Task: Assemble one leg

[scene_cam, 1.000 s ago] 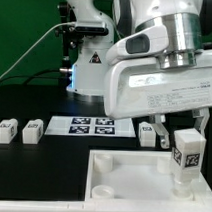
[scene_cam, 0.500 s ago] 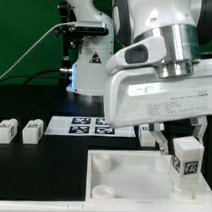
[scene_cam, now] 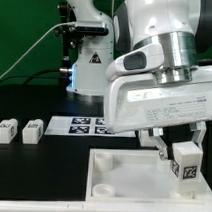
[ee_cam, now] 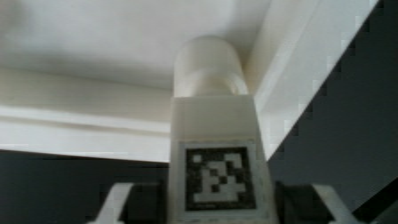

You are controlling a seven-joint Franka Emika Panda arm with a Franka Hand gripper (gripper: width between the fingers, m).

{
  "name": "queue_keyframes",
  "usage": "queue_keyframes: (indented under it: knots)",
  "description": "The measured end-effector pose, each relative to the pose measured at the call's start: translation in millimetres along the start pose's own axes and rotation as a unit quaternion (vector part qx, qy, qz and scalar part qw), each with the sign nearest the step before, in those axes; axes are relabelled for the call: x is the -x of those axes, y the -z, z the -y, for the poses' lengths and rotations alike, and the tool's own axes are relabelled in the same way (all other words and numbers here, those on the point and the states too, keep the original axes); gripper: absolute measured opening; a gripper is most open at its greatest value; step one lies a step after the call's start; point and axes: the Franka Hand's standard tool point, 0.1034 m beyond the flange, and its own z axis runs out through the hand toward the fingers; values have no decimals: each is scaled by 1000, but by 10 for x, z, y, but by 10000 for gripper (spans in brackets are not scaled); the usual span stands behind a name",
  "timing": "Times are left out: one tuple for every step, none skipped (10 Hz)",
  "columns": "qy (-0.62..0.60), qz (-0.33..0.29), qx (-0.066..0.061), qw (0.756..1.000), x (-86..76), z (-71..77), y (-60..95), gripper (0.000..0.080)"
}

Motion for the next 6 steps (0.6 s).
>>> queue_keyframes:
  knots:
    - [-4,-6,7,1000,2,5,1,293]
    - [4,-6,10,1000,-5,-3,1,293]
    - [4,-6,10,1000,-5,-8,1,293]
    - [4,-6,10,1000,-5,-8,1,293]
    - [5,-6,10,1000,-4,-7,0,394]
    - [5,-6,10,1000,-4,-8,0,541]
